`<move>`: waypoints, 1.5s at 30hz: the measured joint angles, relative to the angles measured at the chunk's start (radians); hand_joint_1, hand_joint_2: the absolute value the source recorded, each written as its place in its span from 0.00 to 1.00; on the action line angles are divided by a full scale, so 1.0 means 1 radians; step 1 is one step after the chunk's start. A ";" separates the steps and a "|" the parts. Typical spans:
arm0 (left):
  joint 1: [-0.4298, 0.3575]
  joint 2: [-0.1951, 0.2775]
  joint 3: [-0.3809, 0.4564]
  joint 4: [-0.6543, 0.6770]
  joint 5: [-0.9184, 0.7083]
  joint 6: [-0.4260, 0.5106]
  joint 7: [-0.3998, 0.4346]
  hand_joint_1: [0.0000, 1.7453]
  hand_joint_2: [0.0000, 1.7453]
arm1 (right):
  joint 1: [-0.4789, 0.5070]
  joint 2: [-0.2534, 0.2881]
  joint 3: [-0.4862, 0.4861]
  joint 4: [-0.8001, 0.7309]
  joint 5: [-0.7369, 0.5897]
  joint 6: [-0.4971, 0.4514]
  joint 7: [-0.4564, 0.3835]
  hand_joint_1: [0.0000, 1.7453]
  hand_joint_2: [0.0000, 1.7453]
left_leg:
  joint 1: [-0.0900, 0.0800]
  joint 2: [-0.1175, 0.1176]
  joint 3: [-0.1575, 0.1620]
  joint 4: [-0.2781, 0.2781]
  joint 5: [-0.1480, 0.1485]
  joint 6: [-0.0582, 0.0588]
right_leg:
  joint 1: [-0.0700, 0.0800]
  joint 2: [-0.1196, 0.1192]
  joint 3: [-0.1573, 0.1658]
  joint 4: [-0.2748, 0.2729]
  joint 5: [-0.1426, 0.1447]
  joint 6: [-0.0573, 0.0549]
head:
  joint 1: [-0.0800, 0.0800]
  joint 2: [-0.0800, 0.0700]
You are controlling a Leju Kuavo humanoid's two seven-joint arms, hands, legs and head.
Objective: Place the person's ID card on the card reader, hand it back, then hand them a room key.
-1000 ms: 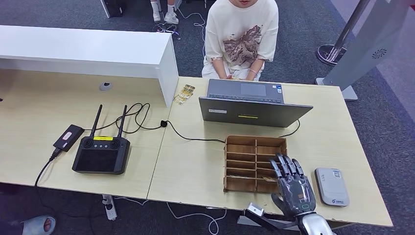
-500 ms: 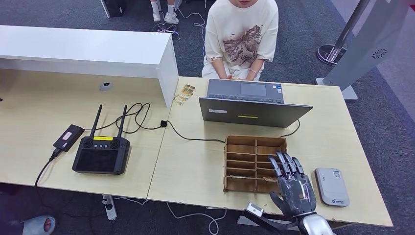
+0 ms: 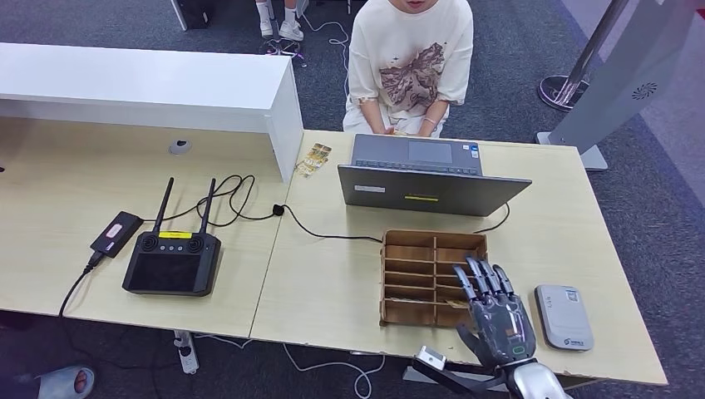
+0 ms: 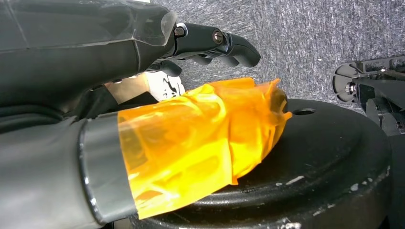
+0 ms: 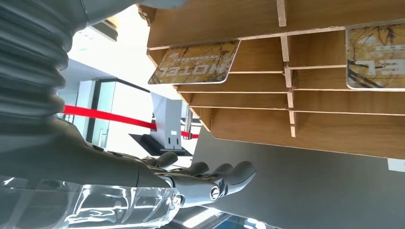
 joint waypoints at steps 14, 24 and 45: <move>0.000 0.000 0.000 0.000 0.000 0.000 -0.001 0.00 0.00 | 0.000 0.000 0.000 0.000 0.000 -0.006 -0.001 0.12 1.00 | 0.000 0.000 0.000 0.000 0.000 0.000 | 0.000 0.000 0.000 0.000 0.000 0.000 | 0.000 0.000; 0.000 0.000 0.000 0.000 0.000 0.000 -0.002 0.00 0.00 | 0.000 0.000 0.000 0.000 0.000 -0.006 -0.001 0.12 1.00 | 0.000 0.000 0.000 0.000 0.000 0.000 | 0.000 0.000 0.000 0.000 0.000 0.000 | 0.000 0.000; 0.000 0.000 0.000 0.000 0.000 0.000 -0.003 0.00 0.00 | 0.002 0.000 -0.002 -0.006 -0.015 0.012 0.011 0.91 1.00 | 0.000 0.000 0.000 0.000 0.000 0.000 | 0.000 0.000 0.000 0.000 0.000 0.000 | 0.000 0.000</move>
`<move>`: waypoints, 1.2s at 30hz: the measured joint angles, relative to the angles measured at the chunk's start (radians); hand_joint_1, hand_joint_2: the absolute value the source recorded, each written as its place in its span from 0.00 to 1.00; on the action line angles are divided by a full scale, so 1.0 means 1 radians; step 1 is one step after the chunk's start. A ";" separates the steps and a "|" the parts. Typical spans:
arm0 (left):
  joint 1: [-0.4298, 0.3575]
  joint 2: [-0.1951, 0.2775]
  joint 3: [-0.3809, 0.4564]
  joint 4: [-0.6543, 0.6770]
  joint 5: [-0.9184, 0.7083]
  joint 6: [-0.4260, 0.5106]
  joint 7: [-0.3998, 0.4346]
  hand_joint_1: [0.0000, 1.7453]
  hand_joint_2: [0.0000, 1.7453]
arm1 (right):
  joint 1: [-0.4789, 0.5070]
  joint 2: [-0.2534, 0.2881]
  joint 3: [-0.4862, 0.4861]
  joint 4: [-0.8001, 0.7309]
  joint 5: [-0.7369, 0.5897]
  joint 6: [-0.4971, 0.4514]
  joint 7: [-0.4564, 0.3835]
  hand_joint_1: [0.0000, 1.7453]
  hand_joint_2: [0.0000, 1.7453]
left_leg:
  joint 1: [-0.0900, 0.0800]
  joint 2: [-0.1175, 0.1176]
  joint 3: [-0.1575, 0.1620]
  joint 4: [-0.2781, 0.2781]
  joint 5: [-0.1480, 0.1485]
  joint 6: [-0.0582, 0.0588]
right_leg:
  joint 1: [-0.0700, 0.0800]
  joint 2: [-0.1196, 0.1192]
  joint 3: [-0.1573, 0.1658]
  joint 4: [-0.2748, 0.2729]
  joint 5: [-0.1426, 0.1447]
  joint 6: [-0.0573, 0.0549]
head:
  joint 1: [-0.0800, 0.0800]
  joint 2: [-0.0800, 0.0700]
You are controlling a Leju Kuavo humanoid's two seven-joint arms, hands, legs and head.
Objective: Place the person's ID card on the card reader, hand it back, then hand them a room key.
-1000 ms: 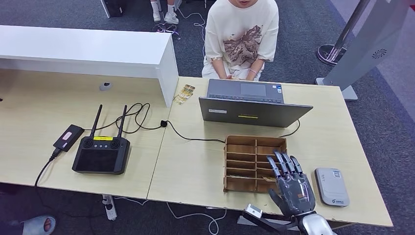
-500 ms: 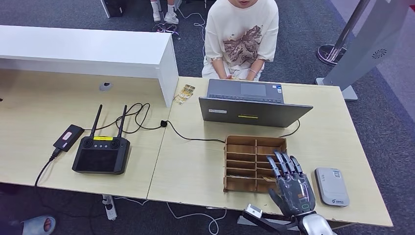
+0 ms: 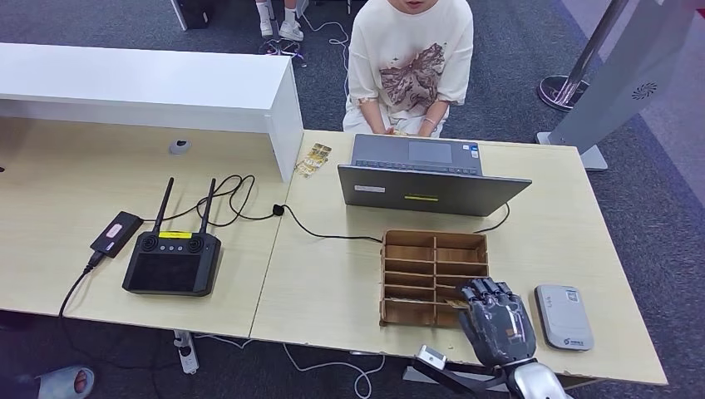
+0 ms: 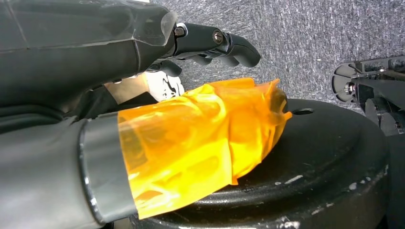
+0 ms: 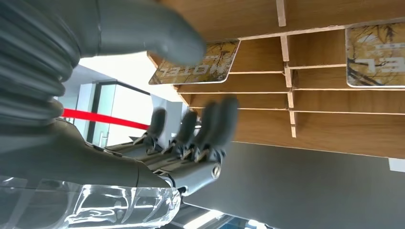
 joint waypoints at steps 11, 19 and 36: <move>0.000 0.000 0.000 0.000 0.000 0.000 0.000 0.00 0.00 | 0.004 0.000 -0.009 -0.013 -0.003 0.009 0.005 0.91 1.00 | 0.000 0.000 0.000 0.000 0.000 0.000 | 0.000 0.000 0.000 0.000 0.000 0.000 | 0.000 0.000; 0.000 0.000 0.000 0.000 0.000 0.000 -0.003 0.00 0.00 | 0.005 0.000 -0.017 -0.014 -0.006 0.009 0.006 0.97 1.00 | 0.000 0.000 0.000 0.000 0.000 0.000 | 0.000 0.000 0.000 0.000 0.000 0.000 | 0.000 0.000; 0.000 0.000 0.000 0.000 0.000 0.000 -0.004 0.00 0.00 | 0.022 -0.003 -0.025 -0.053 -0.057 0.010 -0.009 0.98 1.00 | 0.000 0.000 0.000 0.000 0.000 0.000 | 0.000 0.000 0.000 0.000 0.000 0.000 | 0.000 0.000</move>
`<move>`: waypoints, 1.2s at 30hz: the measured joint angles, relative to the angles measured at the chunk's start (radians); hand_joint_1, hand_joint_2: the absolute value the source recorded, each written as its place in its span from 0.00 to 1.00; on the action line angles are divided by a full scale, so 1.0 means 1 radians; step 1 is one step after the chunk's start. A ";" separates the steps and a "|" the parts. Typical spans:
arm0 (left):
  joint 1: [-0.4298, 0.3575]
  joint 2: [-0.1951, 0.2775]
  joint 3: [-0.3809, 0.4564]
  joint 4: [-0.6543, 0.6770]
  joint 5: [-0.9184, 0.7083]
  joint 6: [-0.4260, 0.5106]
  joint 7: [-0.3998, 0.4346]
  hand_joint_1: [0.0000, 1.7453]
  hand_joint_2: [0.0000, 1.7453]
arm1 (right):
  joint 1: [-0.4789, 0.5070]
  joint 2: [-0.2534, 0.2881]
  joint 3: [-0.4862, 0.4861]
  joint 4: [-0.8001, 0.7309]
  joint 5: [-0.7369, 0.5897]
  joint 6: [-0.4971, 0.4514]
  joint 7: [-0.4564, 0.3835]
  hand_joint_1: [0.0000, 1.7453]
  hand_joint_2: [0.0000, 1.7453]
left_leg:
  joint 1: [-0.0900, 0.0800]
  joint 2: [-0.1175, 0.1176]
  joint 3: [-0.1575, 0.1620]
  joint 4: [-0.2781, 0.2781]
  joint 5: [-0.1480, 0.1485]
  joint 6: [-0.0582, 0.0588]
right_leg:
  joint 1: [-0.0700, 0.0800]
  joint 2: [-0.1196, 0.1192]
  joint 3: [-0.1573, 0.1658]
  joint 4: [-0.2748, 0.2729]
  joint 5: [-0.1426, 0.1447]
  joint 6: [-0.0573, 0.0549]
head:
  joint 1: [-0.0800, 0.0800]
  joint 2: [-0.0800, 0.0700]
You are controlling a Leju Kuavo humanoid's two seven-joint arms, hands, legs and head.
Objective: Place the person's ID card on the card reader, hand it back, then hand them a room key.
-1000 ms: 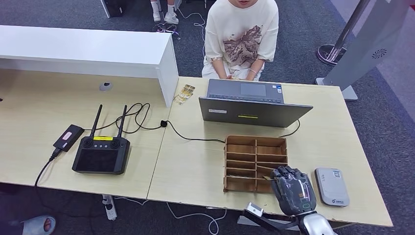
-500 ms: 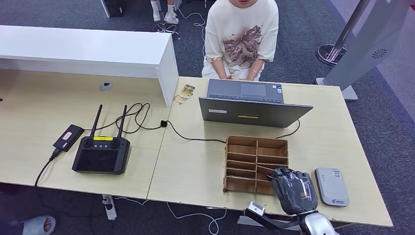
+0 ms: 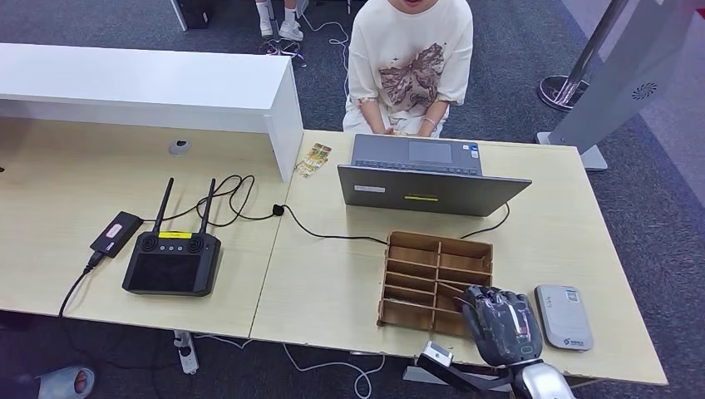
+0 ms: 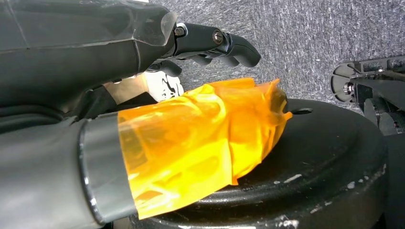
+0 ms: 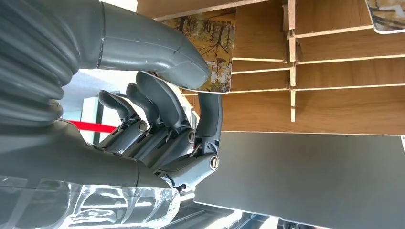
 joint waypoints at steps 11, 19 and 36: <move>0.001 0.000 0.000 0.000 0.000 0.000 -0.010 0.00 0.00 | 0.020 -0.022 -0.030 -0.057 -0.255 0.034 -0.117 0.99 1.00 | 0.000 0.000 0.000 0.000 0.000 0.000 | 0.000 0.000 0.000 0.000 0.000 0.000 | 0.000 0.000; 0.002 0.000 0.001 0.000 0.000 0.000 -0.028 0.00 0.00 | 0.070 -0.108 -0.115 -0.211 -0.648 0.174 -0.373 0.99 1.00 | 0.000 0.000 0.000 0.000 0.000 0.000 | 0.000 0.000 0.000 0.000 0.000 0.000 | 0.000 0.000; 0.002 0.000 0.001 0.000 0.000 0.002 -0.038 0.00 0.00 | 0.084 -0.136 -0.224 -0.309 -0.804 0.295 -0.516 0.99 1.00 | 0.000 0.000 0.000 0.000 0.000 0.000 | 0.000 0.000 0.000 0.000 0.000 0.000 | 0.000 0.000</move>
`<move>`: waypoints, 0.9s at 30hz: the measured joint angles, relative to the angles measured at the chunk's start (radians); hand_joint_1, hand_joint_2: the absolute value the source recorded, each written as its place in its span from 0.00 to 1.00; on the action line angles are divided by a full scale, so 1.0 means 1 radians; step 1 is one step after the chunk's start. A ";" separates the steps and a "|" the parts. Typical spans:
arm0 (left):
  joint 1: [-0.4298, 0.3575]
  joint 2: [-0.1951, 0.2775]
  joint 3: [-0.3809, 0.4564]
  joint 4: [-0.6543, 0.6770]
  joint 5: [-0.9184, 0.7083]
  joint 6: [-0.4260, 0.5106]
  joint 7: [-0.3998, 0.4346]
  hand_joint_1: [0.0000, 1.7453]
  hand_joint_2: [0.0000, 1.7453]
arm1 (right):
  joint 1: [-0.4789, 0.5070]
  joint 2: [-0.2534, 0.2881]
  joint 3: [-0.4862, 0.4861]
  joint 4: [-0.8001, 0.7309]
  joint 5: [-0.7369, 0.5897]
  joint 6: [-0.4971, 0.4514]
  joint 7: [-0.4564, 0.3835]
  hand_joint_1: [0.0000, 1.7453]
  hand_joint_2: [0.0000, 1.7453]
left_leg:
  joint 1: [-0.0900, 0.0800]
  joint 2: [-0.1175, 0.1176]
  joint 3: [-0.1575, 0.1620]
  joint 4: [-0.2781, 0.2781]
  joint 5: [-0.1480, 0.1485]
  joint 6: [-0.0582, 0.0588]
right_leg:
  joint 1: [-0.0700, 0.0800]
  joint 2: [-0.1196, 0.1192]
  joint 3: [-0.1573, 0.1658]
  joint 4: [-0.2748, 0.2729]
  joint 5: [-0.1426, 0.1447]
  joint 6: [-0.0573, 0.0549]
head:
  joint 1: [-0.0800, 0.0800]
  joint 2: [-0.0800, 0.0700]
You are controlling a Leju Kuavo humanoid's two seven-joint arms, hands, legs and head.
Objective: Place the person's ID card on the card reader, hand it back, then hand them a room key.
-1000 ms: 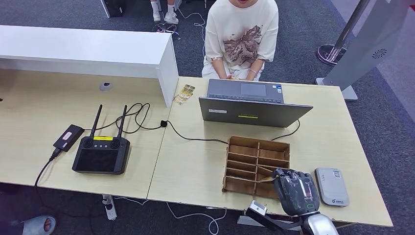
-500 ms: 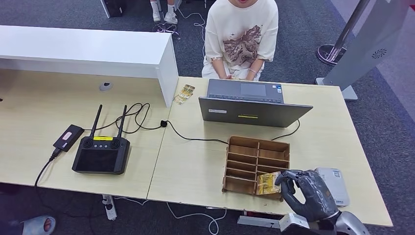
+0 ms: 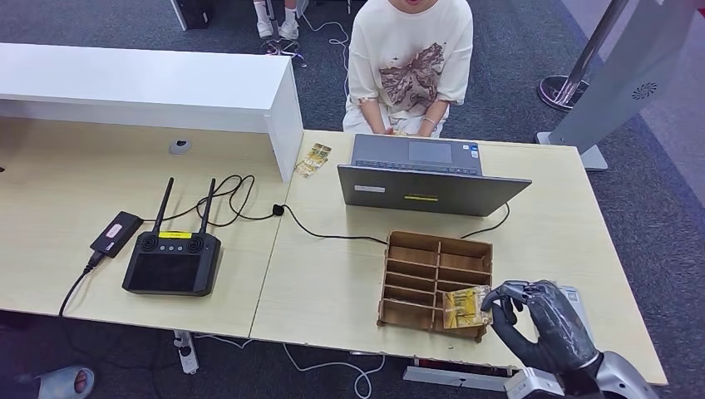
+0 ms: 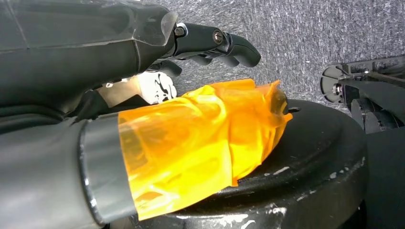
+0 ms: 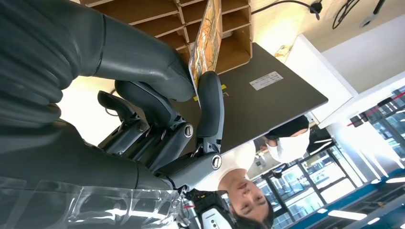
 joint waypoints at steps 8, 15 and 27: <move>0.000 0.000 0.000 0.000 0.000 0.001 -0.003 0.00 0.00 | 0.001 0.000 -0.026 -0.009 -0.072 0.034 -0.048 1.00 1.00 | 0.000 0.000 0.000 0.000 0.000 0.000 | 0.000 0.000 0.000 0.000 0.000 0.000 | 0.000 0.000; 0.000 0.000 0.000 0.000 0.000 0.001 -0.007 0.00 0.00 | -0.011 0.004 -0.044 -0.012 -0.151 0.078 -0.089 1.00 1.00 | 0.000 0.000 0.000 0.000 0.000 0.000 | 0.000 0.000 0.000 0.000 0.000 0.000 | 0.000 0.000; 0.000 0.000 0.000 0.000 0.000 -0.001 -0.008 0.00 0.00 | -0.158 0.078 -0.041 -0.004 -0.291 0.103 -0.080 1.00 1.00 | 0.000 0.001 0.000 0.000 0.000 0.000 | 0.000 0.001 0.000 0.001 0.000 0.000 | 0.000 0.000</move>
